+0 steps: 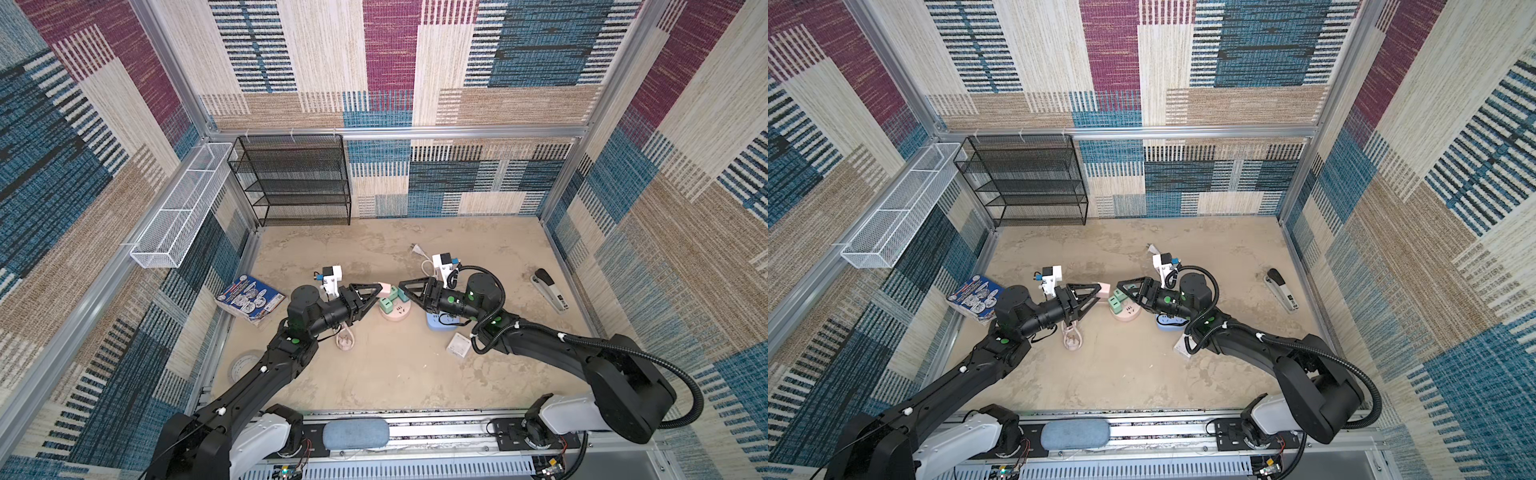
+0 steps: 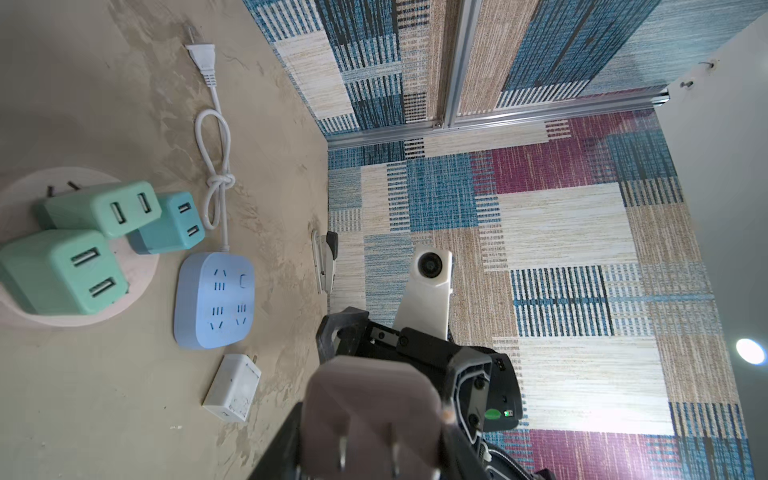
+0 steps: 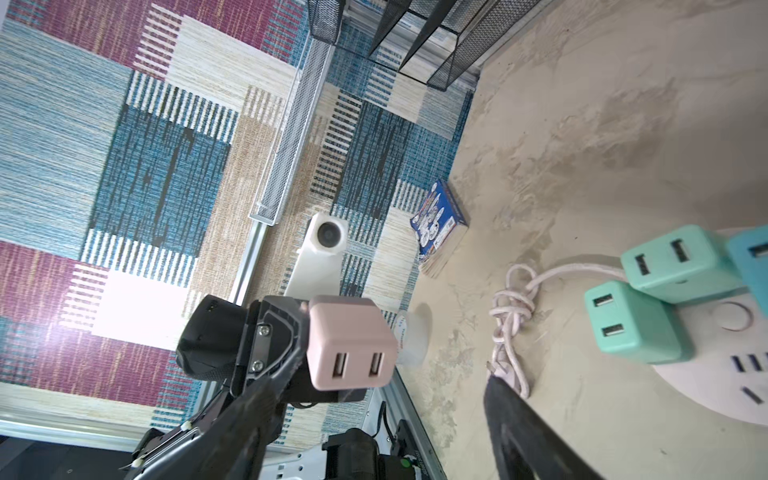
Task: Insert the plug
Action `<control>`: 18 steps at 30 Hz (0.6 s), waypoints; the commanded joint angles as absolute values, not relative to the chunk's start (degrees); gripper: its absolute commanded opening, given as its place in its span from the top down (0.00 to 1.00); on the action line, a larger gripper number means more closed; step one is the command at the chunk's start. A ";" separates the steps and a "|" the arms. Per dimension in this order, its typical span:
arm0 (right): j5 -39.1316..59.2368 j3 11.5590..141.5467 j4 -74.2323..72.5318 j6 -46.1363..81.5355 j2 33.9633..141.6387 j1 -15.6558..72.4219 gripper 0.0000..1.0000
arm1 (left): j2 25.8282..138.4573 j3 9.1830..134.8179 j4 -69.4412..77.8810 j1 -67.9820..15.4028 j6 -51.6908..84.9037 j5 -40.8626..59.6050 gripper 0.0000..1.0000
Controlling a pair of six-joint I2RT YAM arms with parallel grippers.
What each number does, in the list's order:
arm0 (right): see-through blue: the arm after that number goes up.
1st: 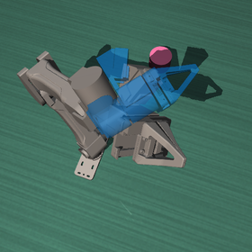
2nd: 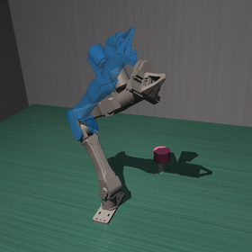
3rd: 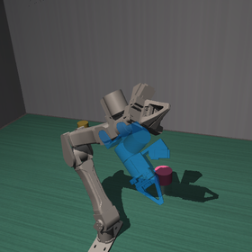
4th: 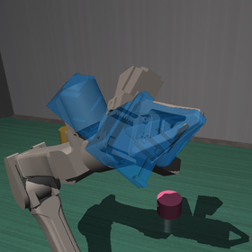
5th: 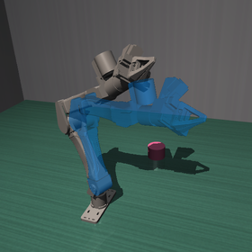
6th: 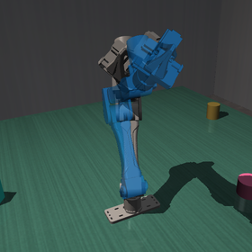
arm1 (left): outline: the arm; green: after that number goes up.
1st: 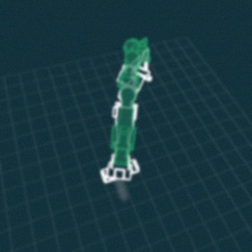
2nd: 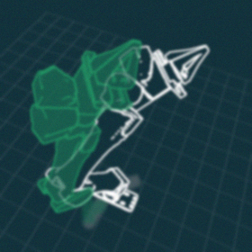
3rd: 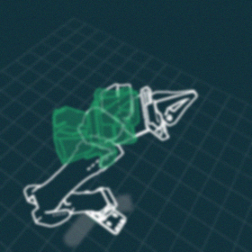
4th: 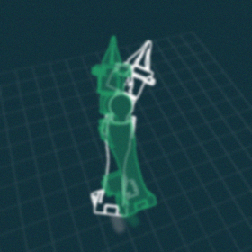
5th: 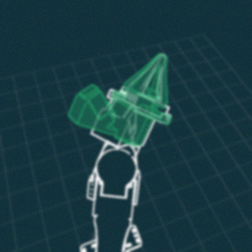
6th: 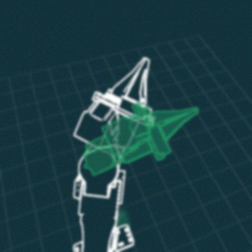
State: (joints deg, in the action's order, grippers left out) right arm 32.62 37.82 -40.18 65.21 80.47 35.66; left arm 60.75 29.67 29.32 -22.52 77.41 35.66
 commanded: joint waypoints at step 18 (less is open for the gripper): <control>37.68 38.15 -53.90 72.45 84.04 35.68 0.37 | 67.91 30.85 43.59 -27.07 82.42 33.70 1.00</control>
